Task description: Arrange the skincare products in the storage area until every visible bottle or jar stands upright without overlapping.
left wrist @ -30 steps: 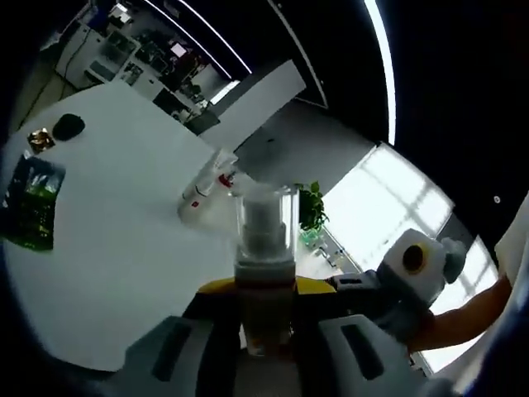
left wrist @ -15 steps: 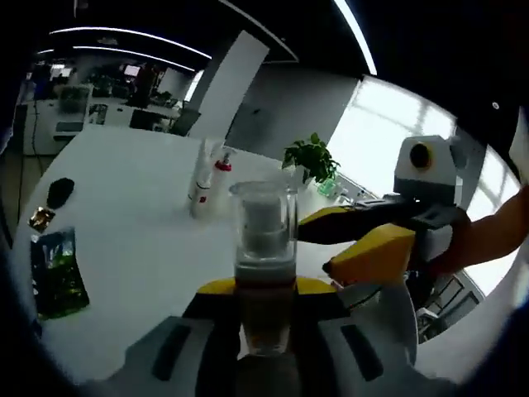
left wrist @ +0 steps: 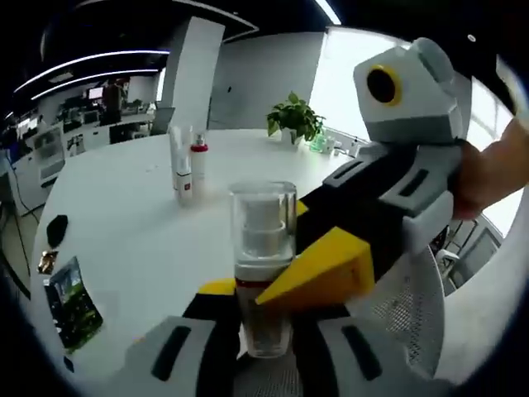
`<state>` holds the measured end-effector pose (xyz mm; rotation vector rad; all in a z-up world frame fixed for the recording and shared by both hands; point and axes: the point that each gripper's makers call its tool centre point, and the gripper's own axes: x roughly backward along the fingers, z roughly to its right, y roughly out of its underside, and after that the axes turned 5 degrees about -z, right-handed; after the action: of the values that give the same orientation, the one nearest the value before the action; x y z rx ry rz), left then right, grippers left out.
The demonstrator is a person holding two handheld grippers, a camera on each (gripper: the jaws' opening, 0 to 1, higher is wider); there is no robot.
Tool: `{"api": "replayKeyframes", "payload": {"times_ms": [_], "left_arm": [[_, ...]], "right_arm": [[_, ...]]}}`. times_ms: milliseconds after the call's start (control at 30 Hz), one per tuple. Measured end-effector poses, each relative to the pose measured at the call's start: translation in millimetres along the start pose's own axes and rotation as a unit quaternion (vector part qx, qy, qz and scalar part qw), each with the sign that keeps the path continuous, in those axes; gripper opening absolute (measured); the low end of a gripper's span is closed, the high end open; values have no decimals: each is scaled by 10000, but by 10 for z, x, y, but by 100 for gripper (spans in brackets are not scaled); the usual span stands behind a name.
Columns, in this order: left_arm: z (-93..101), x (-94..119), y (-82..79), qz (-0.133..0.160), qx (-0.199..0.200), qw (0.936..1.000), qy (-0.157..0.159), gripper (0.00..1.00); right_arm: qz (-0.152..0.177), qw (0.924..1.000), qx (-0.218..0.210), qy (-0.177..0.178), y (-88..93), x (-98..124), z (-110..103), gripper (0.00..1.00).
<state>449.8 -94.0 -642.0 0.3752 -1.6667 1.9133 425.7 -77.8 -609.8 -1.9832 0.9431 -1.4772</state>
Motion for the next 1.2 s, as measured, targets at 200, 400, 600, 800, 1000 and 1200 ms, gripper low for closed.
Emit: {"api": "replayKeyframes", "payload": {"times_ms": [200,400,600,800,1000,1200], "left_arm": [[35,-39,5,7,-134,9999,-22,17],[112,-82,77,-216,-543,9983,-45,18],[172,-81,170,-488,-887,9949,-11,19],[180,-77,197,-597,-935,9938,40,22],[-17,-53,227,-734,-834,9938,-11,18],[-646,4,802,-1904,-1163,9700,-965,16]], "right_arm": [[146,9991,-393,80,62,58,88,13],[232,9974,-654,199,94,115,192,13],[386,9958,-769,326,76,179,298,13],[559,9934,-899,441,5,237,431,13],[736,9914,-827,694,-71,339,570,13],[632,9897,-927,893,43,364,783,13]]}}
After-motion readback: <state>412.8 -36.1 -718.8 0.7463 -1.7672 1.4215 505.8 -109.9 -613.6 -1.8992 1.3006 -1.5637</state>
